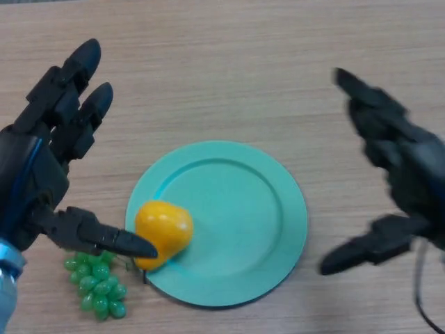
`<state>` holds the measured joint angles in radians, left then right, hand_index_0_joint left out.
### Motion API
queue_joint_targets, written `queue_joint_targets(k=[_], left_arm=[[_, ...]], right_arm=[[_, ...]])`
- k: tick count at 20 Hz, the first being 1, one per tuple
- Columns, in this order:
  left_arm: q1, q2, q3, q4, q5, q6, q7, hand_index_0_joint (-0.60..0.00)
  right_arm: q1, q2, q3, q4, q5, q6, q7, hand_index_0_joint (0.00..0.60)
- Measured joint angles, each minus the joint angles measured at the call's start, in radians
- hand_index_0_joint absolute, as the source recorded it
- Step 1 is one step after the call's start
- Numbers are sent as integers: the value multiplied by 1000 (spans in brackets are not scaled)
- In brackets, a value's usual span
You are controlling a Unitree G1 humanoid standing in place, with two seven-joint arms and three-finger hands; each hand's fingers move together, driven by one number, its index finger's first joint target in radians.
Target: Pick up the yellow pear and place it on the plate
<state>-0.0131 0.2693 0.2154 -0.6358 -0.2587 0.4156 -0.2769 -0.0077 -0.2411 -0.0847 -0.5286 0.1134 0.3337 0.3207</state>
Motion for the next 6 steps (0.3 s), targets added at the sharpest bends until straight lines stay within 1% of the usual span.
queue_joint_targets(k=[2, 4, 6], left_arm=[[-1, -1, -12, 20, -1, -5, 15, 0], [2, -1, -18, 20, 2, -10, 14, 0], [7, -1, -19, 20, 2, -10, 12, 0]], right_arm=[[19, -3, -60, -13, 0, 0, -6, 0], [28, -5, -63, -44, 25, -21, -31, 0], [36, -4, -58, -58, 27, -43, -41, 0]])
